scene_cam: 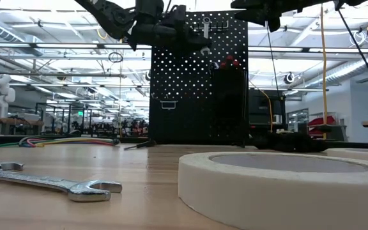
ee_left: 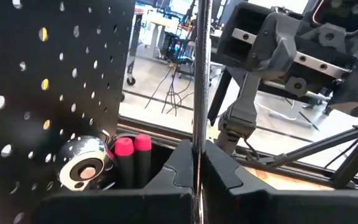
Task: Hang tools onto peg board
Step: Hang the silver wrench on the peg board
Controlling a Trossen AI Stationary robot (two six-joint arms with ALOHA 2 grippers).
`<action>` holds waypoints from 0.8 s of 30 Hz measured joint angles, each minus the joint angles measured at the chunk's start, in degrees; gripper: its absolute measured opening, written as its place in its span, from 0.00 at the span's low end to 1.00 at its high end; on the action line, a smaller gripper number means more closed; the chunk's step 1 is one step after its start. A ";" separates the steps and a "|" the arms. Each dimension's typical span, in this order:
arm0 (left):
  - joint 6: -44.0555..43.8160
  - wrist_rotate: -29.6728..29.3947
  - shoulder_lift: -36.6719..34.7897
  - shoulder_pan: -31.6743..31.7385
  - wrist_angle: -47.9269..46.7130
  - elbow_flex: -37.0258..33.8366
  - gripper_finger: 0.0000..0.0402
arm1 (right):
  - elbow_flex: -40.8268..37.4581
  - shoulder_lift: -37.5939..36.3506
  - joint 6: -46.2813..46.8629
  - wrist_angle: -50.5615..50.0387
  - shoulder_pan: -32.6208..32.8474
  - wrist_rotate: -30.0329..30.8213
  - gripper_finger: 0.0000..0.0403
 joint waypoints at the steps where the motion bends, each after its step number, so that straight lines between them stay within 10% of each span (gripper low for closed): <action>1: 0.00 0.02 0.00 0.02 0.23 0.01 0.01 | -0.02 0.00 0.00 -0.04 0.00 0.00 0.57; 24: -2.89 -5.56 -0.02 0.86 -4.09 3.74 0.01 | 0.00 0.00 -1.05 -0.11 -0.04 0.00 0.57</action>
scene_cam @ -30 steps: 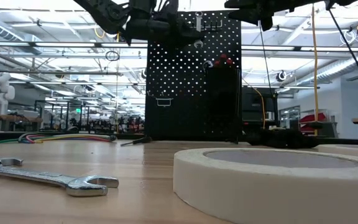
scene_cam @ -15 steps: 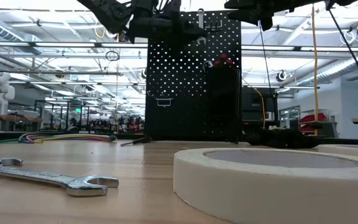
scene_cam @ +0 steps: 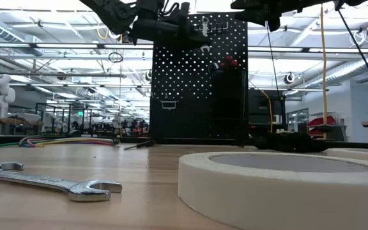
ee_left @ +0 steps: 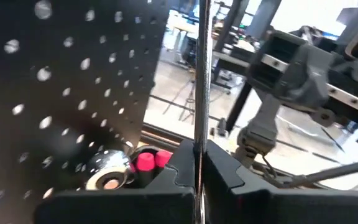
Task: Hang tools onto peg board
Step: Hang the silver wrench on the peg board
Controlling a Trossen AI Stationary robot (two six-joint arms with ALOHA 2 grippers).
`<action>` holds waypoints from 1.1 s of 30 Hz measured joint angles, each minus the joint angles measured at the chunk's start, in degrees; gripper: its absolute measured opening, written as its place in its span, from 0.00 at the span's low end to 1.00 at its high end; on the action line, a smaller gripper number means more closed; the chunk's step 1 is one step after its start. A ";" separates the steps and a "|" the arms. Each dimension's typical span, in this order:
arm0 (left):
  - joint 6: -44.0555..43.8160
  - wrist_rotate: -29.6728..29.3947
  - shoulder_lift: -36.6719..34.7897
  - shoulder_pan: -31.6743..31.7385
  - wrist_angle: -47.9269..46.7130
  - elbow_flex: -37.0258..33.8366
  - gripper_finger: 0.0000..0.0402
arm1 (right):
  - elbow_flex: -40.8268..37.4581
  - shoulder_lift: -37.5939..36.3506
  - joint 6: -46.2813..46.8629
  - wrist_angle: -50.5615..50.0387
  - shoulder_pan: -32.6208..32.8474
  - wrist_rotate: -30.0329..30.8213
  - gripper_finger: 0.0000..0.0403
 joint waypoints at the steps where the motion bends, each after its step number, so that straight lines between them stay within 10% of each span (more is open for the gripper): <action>1: -0.07 -0.53 0.00 0.00 -0.05 0.00 0.01 | 0.00 0.00 0.00 0.00 0.02 0.00 0.57; 33: -7.60 -6.73 0.00 -0.13 -1.78 0.00 0.04 | -0.01 0.00 1.07 -0.87 0.02 -0.02 0.57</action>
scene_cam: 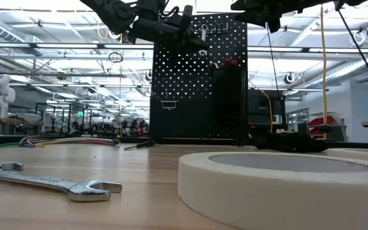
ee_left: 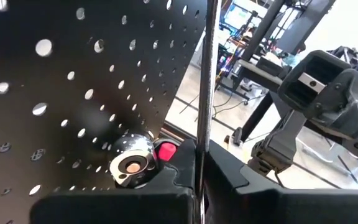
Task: Hang tools onto peg board
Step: Hang the silver wrench on the peg board
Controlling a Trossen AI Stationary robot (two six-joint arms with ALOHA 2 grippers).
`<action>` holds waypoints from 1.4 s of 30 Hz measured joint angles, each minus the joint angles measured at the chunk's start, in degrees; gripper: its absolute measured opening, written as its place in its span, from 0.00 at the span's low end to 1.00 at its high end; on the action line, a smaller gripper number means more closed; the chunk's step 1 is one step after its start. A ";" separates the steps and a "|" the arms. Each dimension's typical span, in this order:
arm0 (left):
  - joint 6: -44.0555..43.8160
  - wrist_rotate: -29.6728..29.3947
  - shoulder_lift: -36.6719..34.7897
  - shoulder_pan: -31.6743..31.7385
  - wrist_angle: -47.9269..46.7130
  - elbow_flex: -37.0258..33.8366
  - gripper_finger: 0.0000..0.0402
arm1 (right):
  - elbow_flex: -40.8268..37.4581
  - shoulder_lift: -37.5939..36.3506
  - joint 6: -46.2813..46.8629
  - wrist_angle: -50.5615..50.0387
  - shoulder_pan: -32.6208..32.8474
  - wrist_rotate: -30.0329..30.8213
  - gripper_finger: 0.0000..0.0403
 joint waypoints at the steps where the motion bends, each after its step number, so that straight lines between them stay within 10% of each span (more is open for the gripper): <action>1: 0.00 0.00 0.00 0.00 0.01 0.00 0.04 | -0.01 0.01 0.00 -0.03 0.01 0.00 0.57; 23: 9.24 -2.10 0.02 -1.50 -11.04 -0.08 0.42 | 0.01 0.02 -0.09 -2.19 0.01 -0.02 0.57; 42: 15.11 -39.63 0.02 -10.39 -16.49 -0.09 0.42 | 0.00 0.02 -0.63 -5.05 0.01 -0.22 0.57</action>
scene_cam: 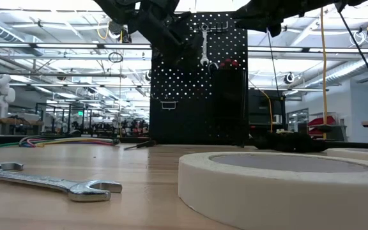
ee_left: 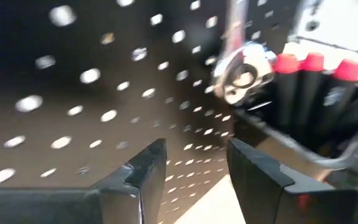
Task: Hang tools onto peg board
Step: Hang the silver wrench on the peg board
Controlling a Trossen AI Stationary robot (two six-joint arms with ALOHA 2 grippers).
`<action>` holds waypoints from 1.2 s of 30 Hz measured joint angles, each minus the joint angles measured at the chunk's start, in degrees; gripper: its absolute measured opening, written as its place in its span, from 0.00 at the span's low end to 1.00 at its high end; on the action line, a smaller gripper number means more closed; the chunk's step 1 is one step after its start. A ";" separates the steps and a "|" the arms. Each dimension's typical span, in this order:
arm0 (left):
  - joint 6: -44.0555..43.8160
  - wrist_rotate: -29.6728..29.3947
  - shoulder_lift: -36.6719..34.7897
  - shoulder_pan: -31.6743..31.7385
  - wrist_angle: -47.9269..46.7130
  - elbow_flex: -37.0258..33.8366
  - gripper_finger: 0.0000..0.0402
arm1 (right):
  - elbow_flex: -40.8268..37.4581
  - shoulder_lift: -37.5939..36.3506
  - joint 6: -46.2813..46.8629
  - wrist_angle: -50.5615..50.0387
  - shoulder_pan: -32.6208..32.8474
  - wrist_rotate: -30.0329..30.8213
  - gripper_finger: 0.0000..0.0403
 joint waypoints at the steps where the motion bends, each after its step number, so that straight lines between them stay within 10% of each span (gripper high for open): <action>1: 0.04 -1.60 0.00 -0.42 -0.47 0.00 0.42 | 0.01 0.00 0.00 -0.06 0.01 0.00 0.57; 20: -2.17 0.87 -13.31 -9.00 -30.22 -0.50 0.42 | 0.00 -0.02 1.78 -2.69 0.12 -7.36 0.57; 26: -5.06 16.30 -19.24 -19.32 -39.24 -0.48 0.42 | -0.28 1.71 7.87 -2.92 4.35 -22.04 0.57; 36: -21.74 17.56 -15.04 -42.93 -48.89 -0.50 0.42 | -0.91 13.39 9.69 0.66 18.27 -23.58 0.57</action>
